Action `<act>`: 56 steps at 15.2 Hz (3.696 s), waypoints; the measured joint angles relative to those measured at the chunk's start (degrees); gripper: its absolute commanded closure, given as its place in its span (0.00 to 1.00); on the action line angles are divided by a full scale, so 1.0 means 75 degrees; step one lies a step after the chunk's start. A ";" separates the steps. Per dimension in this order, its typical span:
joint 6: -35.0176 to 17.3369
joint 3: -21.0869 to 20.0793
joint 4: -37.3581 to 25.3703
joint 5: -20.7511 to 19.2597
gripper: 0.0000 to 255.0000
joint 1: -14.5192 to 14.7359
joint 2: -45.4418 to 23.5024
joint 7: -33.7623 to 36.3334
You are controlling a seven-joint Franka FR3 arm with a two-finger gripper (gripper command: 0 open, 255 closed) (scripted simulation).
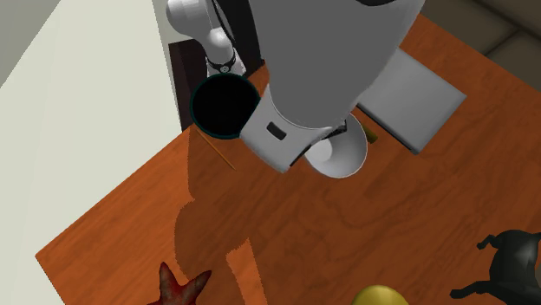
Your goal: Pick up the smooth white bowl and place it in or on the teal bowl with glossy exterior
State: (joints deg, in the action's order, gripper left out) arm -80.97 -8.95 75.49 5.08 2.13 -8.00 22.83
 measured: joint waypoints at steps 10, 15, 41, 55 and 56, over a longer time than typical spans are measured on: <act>-0.0701 0.0267 0.1986 0.0130 0.00 -0.0347 0.1373 -0.0575; -0.2512 0.0243 0.3890 0.0101 0.00 -0.0340 0.1820 -0.0530; -0.4411 0.0160 0.5546 0.0089 1.00 -0.0295 0.1840 -0.0447; -0.5044 0.0436 0.6839 0.1022 0.00 -0.0404 0.2781 -0.0516; -0.5108 0.0433 0.6880 0.1028 0.00 -0.0402 0.2757 -0.0525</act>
State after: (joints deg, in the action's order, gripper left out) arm -119.28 -5.70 127.09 12.80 -0.88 12.68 18.89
